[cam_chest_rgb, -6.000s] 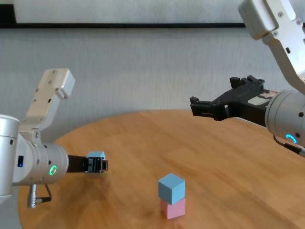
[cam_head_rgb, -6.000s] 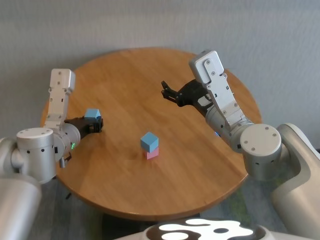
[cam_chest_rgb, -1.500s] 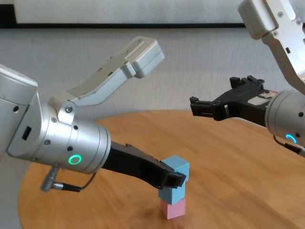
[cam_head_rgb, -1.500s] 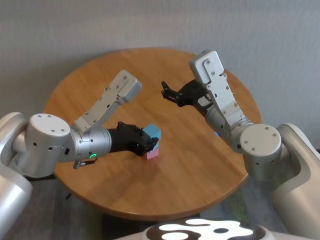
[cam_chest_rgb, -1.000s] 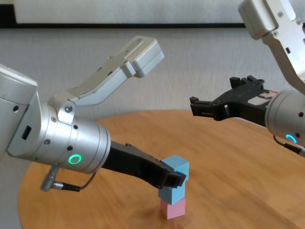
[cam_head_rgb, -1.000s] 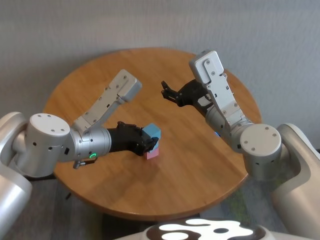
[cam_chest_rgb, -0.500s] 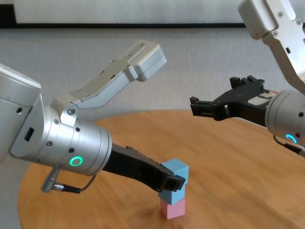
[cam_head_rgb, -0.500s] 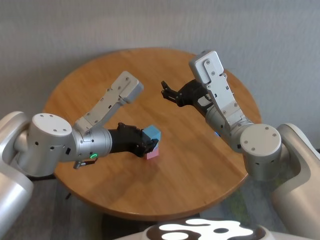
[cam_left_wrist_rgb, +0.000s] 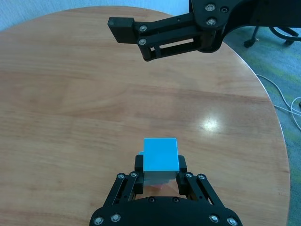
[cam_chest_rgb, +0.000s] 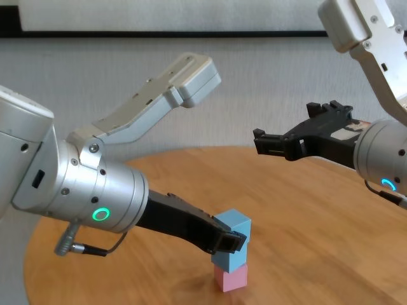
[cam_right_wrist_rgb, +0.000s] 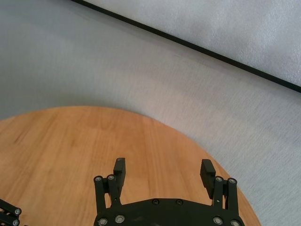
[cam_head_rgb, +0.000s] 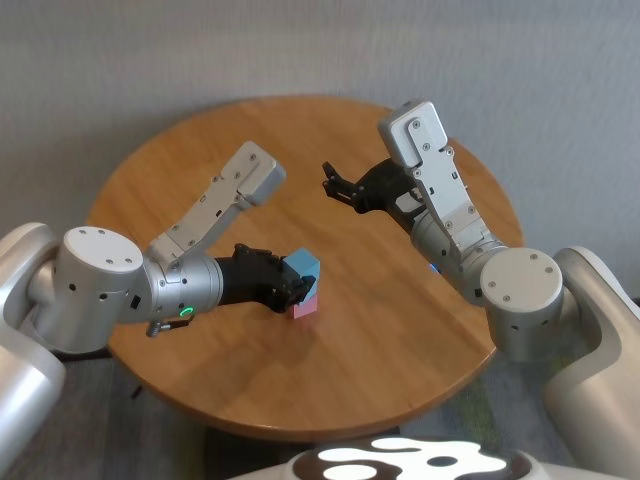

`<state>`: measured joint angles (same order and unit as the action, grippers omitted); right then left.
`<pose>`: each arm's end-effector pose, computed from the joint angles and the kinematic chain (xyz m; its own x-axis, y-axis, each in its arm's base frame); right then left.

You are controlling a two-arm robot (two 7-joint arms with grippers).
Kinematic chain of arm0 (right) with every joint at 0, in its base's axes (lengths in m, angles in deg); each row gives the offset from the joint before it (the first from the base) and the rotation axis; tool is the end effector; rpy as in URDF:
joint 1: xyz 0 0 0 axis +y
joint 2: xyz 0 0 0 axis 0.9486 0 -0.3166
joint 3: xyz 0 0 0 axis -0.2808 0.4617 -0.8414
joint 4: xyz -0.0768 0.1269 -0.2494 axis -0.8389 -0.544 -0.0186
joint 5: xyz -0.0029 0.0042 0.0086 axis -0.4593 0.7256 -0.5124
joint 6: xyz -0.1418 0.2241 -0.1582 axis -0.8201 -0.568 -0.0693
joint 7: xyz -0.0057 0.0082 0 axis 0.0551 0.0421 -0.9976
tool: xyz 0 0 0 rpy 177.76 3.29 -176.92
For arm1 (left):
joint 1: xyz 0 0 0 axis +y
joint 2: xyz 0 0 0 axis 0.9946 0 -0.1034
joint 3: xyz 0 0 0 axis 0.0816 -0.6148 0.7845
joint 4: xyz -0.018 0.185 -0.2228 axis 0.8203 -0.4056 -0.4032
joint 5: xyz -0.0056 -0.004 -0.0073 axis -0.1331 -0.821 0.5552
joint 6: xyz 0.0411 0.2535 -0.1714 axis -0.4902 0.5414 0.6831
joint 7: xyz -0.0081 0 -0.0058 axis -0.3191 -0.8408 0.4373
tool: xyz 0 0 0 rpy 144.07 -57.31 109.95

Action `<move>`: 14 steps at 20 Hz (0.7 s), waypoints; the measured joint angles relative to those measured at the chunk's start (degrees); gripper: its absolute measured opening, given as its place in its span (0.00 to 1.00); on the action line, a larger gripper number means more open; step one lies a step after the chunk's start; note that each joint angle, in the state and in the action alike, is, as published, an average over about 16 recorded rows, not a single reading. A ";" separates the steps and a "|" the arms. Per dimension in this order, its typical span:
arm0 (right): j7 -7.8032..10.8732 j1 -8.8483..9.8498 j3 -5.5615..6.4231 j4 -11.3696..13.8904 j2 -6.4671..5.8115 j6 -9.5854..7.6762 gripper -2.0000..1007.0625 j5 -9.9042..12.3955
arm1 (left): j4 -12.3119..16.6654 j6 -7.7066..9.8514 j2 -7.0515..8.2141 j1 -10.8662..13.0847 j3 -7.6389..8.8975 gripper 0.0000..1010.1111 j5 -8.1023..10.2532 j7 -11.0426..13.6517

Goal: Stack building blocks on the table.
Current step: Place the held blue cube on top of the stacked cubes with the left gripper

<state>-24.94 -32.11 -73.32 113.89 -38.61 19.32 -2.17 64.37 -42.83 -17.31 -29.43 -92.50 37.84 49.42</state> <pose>0.3757 0.0548 -0.2516 0.3968 -0.8527 0.3397 0.9176 0.3782 -0.1226 0.3957 -0.0532 -0.2314 0.8016 0.5966 0.0395 -0.5163 0.6573 0.5490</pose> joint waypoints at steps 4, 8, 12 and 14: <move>0.00 0.00 0.00 0.00 0.00 0.00 1.00 0.00 | 0.03 -0.11 0.04 0.00 -0.03 0.41 0.07 -0.05; 0.00 0.00 0.00 0.00 0.00 0.00 1.00 0.00 | 0.04 -0.12 0.04 0.02 -0.03 0.45 0.07 -0.03; 0.00 0.00 0.00 0.00 0.00 0.00 1.00 0.00 | 0.17 -0.24 0.08 0.06 -0.01 0.53 0.11 -0.05; 0.00 0.00 0.00 0.00 0.00 0.00 1.00 0.00 | 0.36 -0.39 0.17 0.16 0.06 0.59 0.22 -0.09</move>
<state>-24.94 -32.11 -73.32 113.89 -38.61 19.32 -2.17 64.73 -43.22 -17.14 -29.27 -92.44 38.06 49.33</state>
